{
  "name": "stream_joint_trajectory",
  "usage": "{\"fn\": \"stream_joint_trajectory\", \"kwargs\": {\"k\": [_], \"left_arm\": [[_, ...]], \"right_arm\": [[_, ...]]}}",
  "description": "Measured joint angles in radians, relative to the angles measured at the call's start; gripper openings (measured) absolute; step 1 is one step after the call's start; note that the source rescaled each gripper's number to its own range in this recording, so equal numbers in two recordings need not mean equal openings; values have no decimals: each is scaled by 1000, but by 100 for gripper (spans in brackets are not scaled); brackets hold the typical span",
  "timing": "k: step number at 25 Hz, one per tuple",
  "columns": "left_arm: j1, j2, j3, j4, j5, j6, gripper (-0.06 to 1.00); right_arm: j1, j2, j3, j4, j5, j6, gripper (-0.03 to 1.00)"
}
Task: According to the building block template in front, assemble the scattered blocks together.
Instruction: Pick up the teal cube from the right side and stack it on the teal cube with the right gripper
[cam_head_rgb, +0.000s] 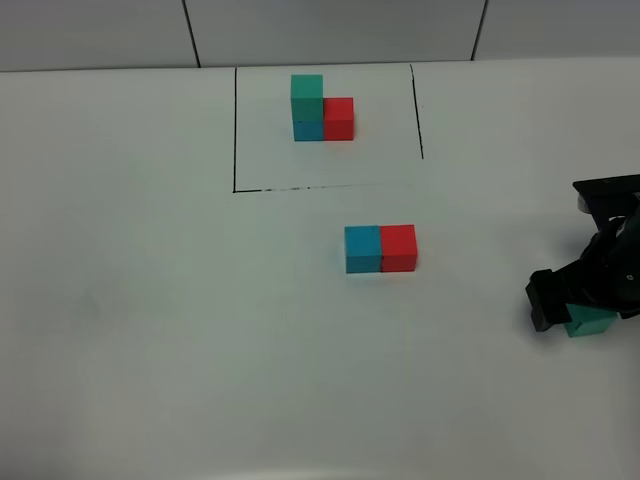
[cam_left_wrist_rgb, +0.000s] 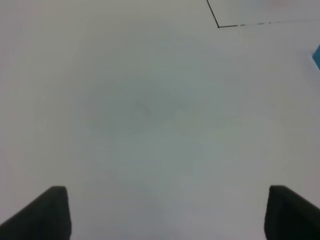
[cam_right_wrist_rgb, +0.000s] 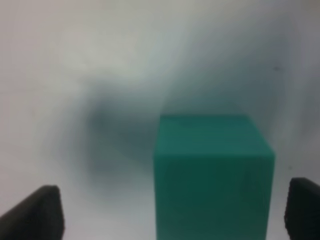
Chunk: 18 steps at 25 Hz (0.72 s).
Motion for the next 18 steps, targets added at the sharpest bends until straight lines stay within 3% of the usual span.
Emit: {"fn": "stream_joint_trajectory", "kwargs": {"k": [18], "left_arm": [[0, 0, 0, 0, 0, 0, 77]], "right_arm": [[-40, 63, 0, -2, -46, -78, 76]]}}
